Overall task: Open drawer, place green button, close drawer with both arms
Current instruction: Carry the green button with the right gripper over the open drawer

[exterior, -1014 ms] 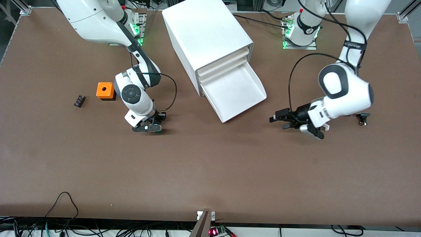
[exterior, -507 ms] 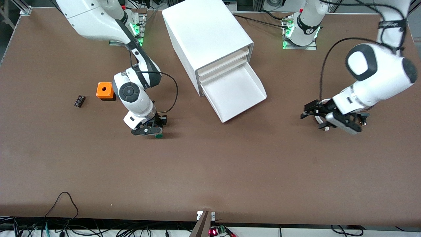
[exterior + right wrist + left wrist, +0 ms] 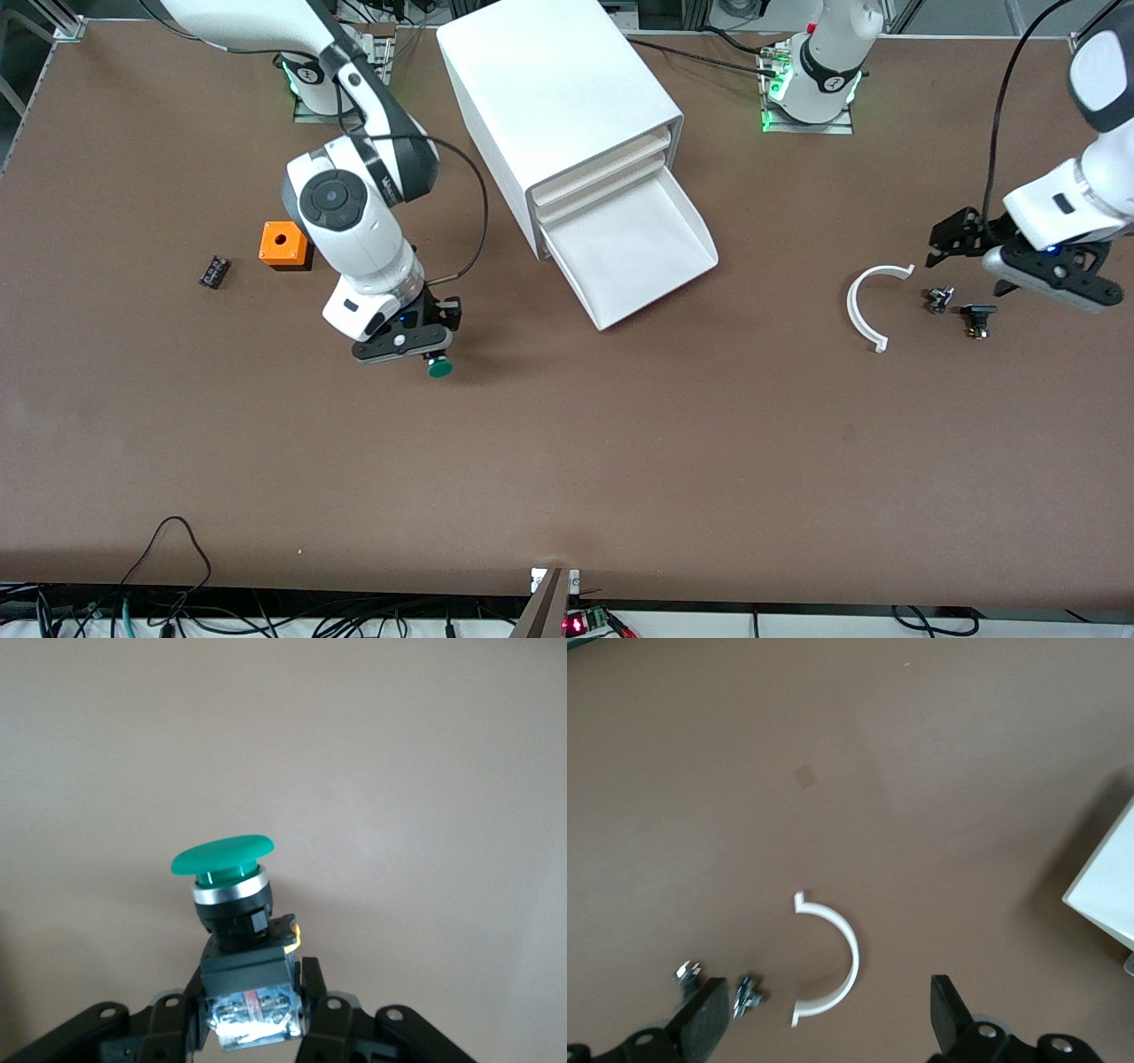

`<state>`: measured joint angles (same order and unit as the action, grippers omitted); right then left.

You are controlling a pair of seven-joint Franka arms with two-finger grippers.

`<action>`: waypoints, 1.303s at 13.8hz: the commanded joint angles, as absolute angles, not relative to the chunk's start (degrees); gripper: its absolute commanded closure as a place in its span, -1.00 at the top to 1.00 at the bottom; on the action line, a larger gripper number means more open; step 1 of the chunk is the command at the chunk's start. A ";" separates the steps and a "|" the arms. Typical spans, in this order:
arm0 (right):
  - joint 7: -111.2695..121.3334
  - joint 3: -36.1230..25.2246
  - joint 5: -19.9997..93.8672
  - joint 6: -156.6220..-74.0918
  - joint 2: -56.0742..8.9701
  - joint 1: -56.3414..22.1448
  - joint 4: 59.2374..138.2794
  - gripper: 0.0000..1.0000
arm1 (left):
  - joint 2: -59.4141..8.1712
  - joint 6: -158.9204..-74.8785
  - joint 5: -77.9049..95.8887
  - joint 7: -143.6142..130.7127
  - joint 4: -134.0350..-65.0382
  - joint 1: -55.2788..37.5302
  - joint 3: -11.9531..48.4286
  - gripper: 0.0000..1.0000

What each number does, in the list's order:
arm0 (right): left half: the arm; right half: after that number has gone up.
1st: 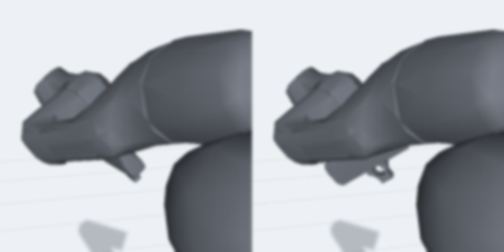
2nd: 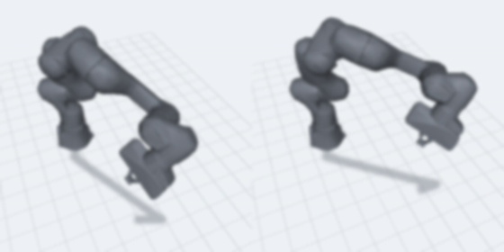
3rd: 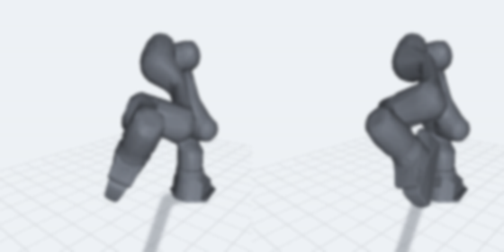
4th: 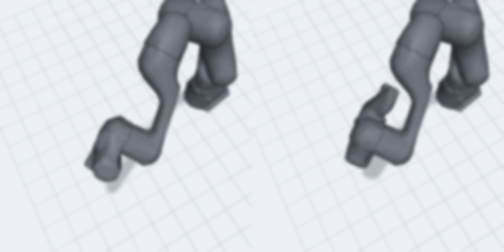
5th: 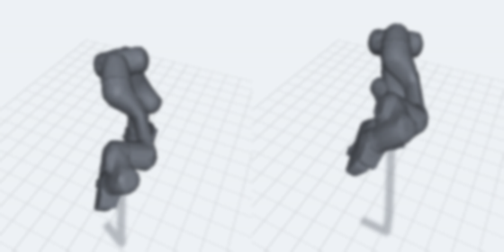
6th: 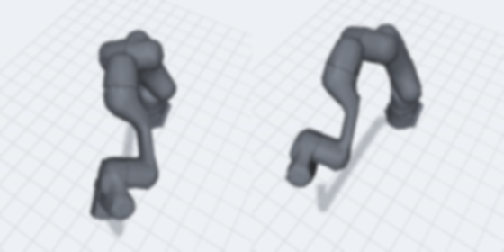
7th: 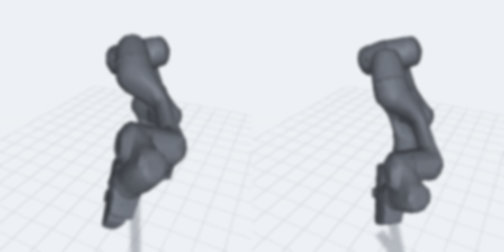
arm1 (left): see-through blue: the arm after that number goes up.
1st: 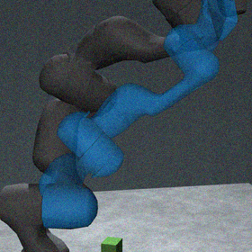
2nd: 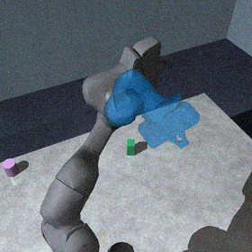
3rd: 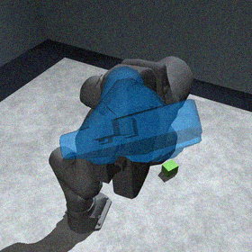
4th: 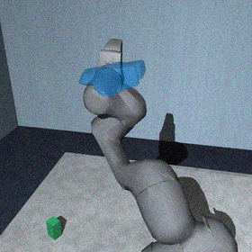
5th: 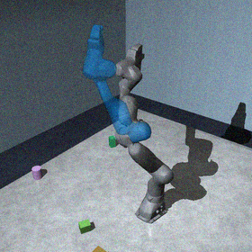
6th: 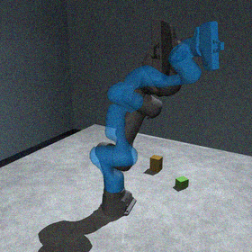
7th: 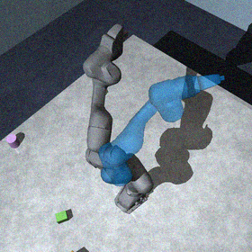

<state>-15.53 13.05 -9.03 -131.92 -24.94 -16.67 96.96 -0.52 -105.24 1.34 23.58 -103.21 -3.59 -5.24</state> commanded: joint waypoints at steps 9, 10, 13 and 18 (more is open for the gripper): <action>25.04 29.52 -8.35 -129.99 -31.90 -15.91 84.90 -0.28 | 1.49 -99.05 -2.55 7.92 -99.84 -4.31 -6.15 1.00; 26.61 30.92 -8.44 -129.73 -31.90 -15.91 84.90 -0.28 | 1.49 -99.14 -2.29 8.00 -99.84 -4.31 -6.15 1.00; 34.24 32.08 -8.96 -129.46 -33.48 -18.44 83.33 -0.28 | 1.49 -99.23 -1.76 8.26 -99.76 -4.31 -6.24 1.00; 37.18 31.99 -15.54 -118.41 -40.42 -26.35 73.67 -0.29 | 1.23 -99.32 -1.84 8.79 -97.82 -4.66 -6.15 1.00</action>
